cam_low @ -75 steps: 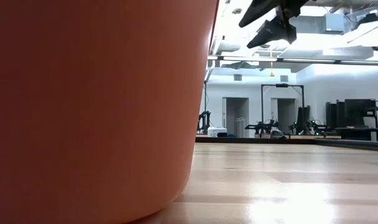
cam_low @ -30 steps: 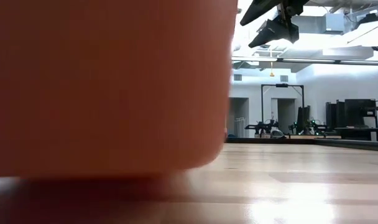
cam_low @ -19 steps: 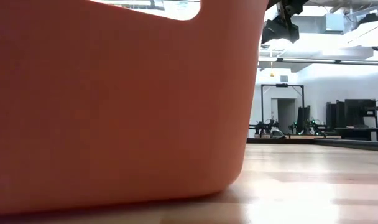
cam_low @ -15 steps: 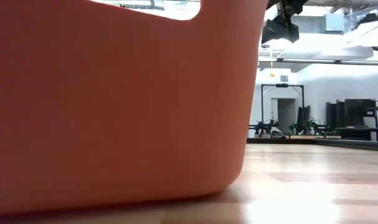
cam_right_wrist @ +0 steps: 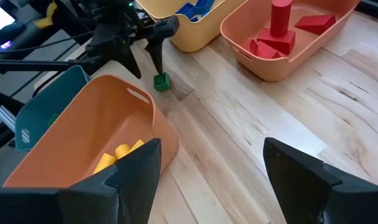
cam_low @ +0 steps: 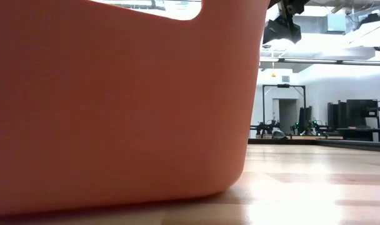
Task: Sort blocks
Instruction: Put the green game piece into the blue bin
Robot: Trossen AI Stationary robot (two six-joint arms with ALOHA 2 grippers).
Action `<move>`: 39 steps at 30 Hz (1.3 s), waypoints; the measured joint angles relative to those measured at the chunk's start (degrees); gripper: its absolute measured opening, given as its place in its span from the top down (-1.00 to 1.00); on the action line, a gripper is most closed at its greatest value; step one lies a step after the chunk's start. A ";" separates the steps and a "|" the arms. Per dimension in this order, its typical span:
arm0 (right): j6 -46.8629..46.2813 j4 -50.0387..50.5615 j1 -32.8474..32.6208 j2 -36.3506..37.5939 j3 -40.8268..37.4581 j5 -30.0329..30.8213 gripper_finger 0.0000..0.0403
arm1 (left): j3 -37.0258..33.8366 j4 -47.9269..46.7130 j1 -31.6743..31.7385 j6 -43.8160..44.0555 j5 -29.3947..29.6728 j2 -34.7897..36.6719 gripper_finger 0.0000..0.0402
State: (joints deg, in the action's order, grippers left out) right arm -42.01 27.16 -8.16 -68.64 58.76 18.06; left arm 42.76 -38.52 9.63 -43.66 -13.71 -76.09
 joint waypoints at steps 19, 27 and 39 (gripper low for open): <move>-1.26 -1.18 -0.11 0.00 0.00 1.39 -0.44 | -4.52 7.49 -1.71 0.09 5.22 -0.02 -0.37; -1.50 -1.14 -0.11 0.00 0.00 1.53 -0.44 | -4.52 8.30 -2.38 -1.18 6.03 -2.84 -0.23; -1.59 -1.09 -0.12 0.00 0.00 1.54 -0.44 | -3.23 9.63 -3.93 0.21 9.43 -6.51 -0.04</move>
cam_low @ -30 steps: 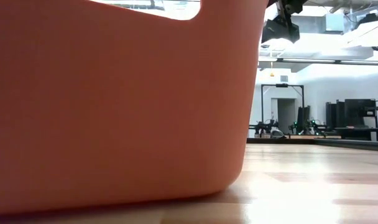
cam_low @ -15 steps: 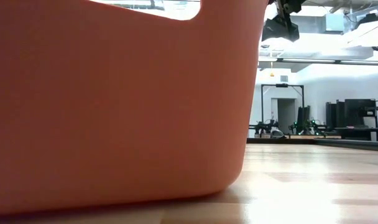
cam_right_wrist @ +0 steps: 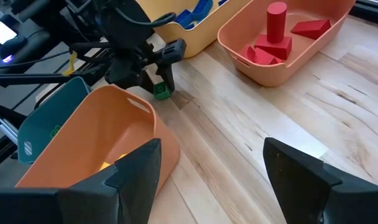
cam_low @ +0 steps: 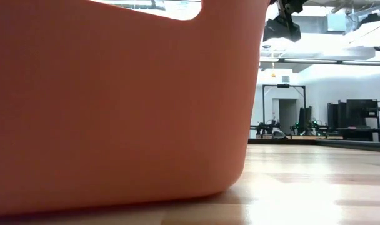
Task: Sort blocks
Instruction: Put the green game piece into the blue bin
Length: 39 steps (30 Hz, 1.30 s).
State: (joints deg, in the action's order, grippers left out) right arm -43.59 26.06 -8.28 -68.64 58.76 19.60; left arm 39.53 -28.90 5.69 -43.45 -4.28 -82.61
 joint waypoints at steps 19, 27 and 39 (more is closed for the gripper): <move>4.72 0.06 0.83 -0.01 0.00 0.29 -0.44 | 12.18 -12.93 1.54 10.14 7.32 8.54 0.35; 5.79 2.49 0.99 0.49 0.00 2.13 -0.44 | 28.18 -30.29 -0.30 41.45 -4.49 15.20 0.35; 11.22 11.89 0.93 5.02 -0.04 4.56 -0.44 | 29.14 -35.31 -33.92 95.74 -11.86 15.91 0.35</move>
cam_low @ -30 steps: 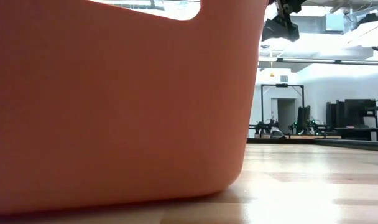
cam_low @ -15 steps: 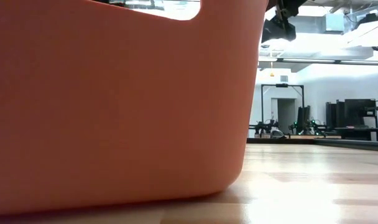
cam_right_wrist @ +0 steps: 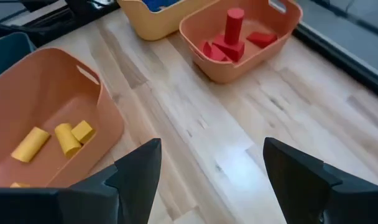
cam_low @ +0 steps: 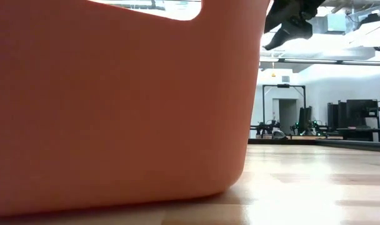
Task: Sort blocks
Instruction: Put the green game piece into the blue bin, then return to Home Position
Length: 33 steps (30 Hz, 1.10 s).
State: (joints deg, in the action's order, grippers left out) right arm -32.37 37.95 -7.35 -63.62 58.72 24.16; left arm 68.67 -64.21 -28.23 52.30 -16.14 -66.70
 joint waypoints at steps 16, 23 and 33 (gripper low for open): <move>7.41 -0.38 -3.48 1.38 0.00 -0.02 -0.44 | -18.43 18.94 -20.48 45.54 7.59 -4.86 0.35; 7.40 -0.54 -5.73 1.49 0.00 0.00 -0.44 | -18.43 17.69 -20.48 47.46 4.04 -10.93 0.23; 7.38 -0.66 -8.03 1.49 0.00 -0.02 -0.44 | -17.92 17.48 -20.39 53.34 4.91 -12.49 -0.13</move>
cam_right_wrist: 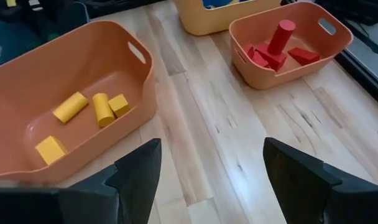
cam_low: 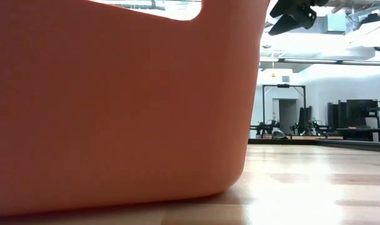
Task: Sort blocks
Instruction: Return to Home Position
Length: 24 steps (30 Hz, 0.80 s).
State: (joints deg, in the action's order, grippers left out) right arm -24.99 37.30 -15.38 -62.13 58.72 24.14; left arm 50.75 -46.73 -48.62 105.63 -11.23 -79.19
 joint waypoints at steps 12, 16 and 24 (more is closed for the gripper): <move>0.45 -8.98 1.28 8.26 -2.77 -0.07 -0.44 | 6.09 -6.66 5.98 -1.85 19.67 12.70 -0.24; -0.04 -14.27 3.35 16.62 -11.42 -0.07 -0.44 | 7.23 -9.72 12.13 -9.37 28.44 16.45 -0.24; -9.53 -17.27 5.46 28.19 -22.00 0.61 -0.44 | 10.70 -7.91 23.78 -30.84 47.25 21.15 -0.24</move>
State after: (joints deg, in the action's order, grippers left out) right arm -34.52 20.03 -9.92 -33.94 36.72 24.75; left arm 61.45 -54.64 -24.84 74.80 36.03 -58.04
